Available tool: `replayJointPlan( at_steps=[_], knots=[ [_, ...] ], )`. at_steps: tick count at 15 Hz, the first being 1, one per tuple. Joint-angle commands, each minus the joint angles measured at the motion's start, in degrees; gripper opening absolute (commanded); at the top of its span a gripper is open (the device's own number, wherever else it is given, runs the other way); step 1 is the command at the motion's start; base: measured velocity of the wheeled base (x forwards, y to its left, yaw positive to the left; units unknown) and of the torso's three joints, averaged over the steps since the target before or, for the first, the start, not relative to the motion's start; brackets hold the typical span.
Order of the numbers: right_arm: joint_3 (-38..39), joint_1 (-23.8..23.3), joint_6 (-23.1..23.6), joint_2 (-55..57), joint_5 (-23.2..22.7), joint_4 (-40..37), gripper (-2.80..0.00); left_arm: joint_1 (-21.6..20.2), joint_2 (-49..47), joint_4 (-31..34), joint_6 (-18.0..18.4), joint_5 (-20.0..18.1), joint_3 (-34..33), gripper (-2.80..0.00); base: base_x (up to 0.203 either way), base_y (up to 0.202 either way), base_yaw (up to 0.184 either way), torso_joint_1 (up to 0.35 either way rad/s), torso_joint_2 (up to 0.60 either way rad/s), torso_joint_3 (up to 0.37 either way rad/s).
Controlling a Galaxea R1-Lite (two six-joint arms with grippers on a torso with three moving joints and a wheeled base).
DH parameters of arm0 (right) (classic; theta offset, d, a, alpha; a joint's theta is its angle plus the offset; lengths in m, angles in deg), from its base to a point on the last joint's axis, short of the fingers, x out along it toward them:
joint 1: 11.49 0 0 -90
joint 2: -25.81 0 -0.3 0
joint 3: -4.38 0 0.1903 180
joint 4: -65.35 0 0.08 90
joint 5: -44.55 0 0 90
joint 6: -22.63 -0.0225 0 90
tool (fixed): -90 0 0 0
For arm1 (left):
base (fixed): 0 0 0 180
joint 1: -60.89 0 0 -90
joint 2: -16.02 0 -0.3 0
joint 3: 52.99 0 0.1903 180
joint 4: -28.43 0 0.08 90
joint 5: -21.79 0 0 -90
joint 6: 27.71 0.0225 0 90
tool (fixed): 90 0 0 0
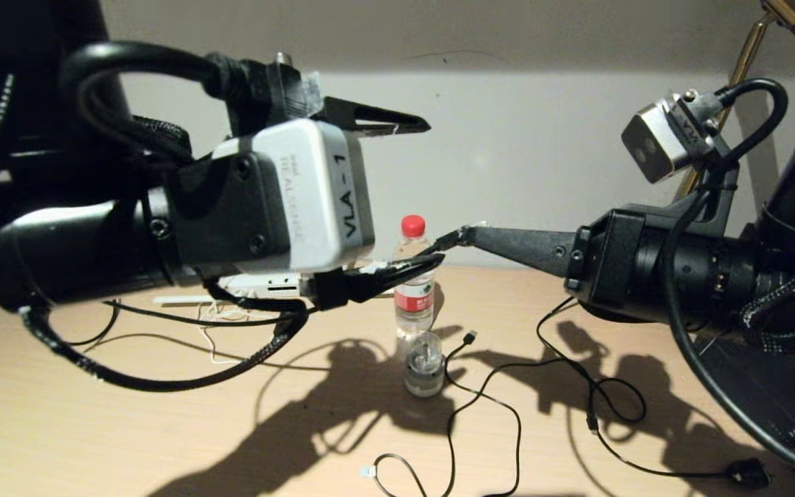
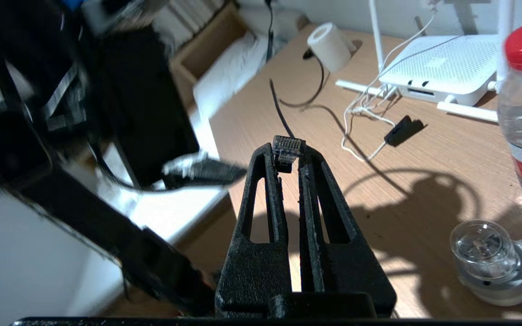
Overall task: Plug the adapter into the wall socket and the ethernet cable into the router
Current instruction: Hand it to the other hand
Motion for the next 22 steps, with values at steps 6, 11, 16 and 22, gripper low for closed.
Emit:
replayJointPlan(
  at_steps=[6,11,16,22],
  knots=[
    [0.3,-0.2,-3.0,-1.9,4.5,0.4,-2.8,1.6,9.3,-4.0,6.4,-2.7,-10.7,0.0,0.0,0.0,0.0,0.0,0.0,0.0],
    [0.0,-0.2,-12.0,-2.8,4.9,0.4,-2.8,3.1,9.9,-10.4,11.4,-2.4,-15.3,0.0,0.0,0.0,0.0,0.0,0.0,0.0],
    [0.1,-0.2,-23.5,-5.3,4.8,0.0,-2.8,8.5,3.4,-24.4,11.6,-2.0,-19.0,0.0,0.0,0.0,0.0,0.0,0.0,0.0],
    [-0.2,-0.2,-35.7,-7.3,4.2,0.3,-2.8,13.1,-3.0,-34.5,10.9,1.4,-18.8,0.0,0.0,0.0,0.0,0.0,0.0,0.0]
  ],
)
